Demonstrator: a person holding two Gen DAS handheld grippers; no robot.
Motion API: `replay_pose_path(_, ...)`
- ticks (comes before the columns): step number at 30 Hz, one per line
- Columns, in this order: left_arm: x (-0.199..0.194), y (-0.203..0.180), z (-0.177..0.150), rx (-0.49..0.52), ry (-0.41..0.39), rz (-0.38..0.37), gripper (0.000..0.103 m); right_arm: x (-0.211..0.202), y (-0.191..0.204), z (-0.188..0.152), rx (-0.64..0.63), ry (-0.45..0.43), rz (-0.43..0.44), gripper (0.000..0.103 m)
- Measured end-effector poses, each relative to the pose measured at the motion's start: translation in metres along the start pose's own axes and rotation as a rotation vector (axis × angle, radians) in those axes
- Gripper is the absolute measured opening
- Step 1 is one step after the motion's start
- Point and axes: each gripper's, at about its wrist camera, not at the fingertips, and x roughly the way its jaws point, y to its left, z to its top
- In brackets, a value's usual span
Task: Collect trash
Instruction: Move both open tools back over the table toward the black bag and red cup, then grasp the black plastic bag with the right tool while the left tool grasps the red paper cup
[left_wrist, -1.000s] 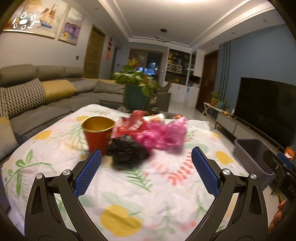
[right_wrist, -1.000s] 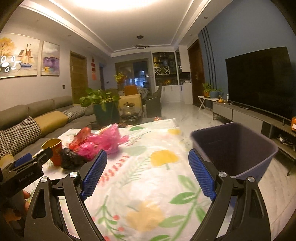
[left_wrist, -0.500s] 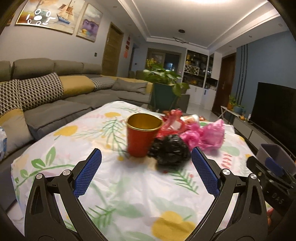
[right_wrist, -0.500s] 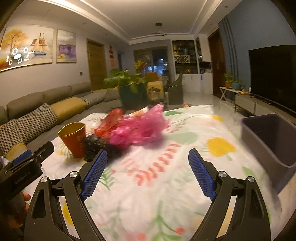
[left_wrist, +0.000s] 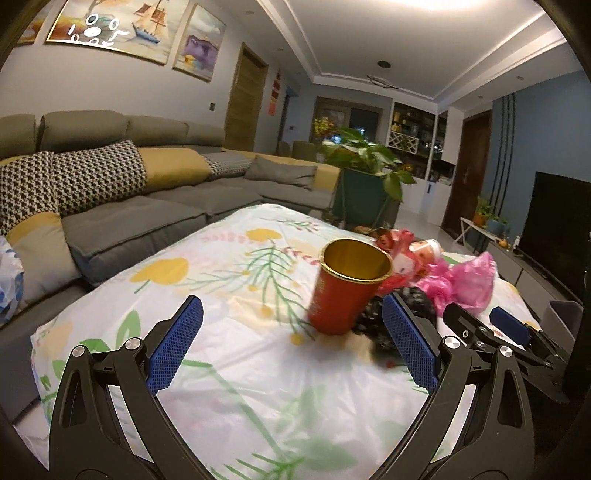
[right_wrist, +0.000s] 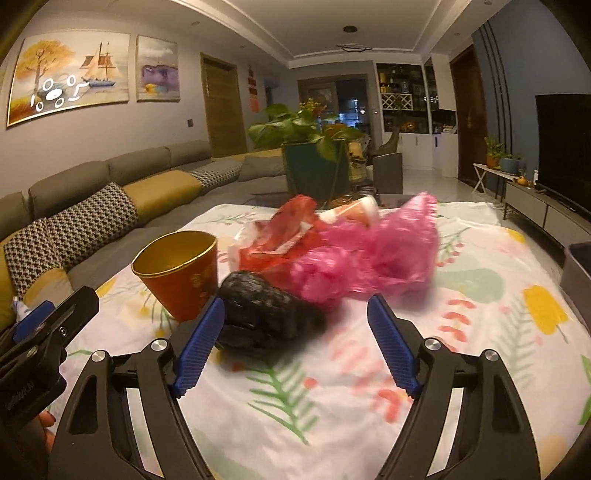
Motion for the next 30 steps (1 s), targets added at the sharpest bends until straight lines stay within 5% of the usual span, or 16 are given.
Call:
replay_pose_path(5,0.009,0.013,0.002,-0.027,0.008,0.017,0.096,0.018,0.015,0.005,-0.022,0.026,0.023,0.074)
replay_pose_path(14,0.017,0.021,0.0,-0.04,0.023,-0.001,0.096,0.054,0.03,0.004,-0.07,0.148,0.035,0.051)
replay_pose_path(22,0.02,0.013,0.0,-0.018,0.027,-0.071,0.096,0.041,0.022,0.0,-0.051,0.142,0.059,0.007)
replay_pose_path(30,0.046,-0.003,0.004,-0.012,0.067,-0.162,0.096,-0.005,0.001,-0.001,-0.013,0.068,0.058,0.001)
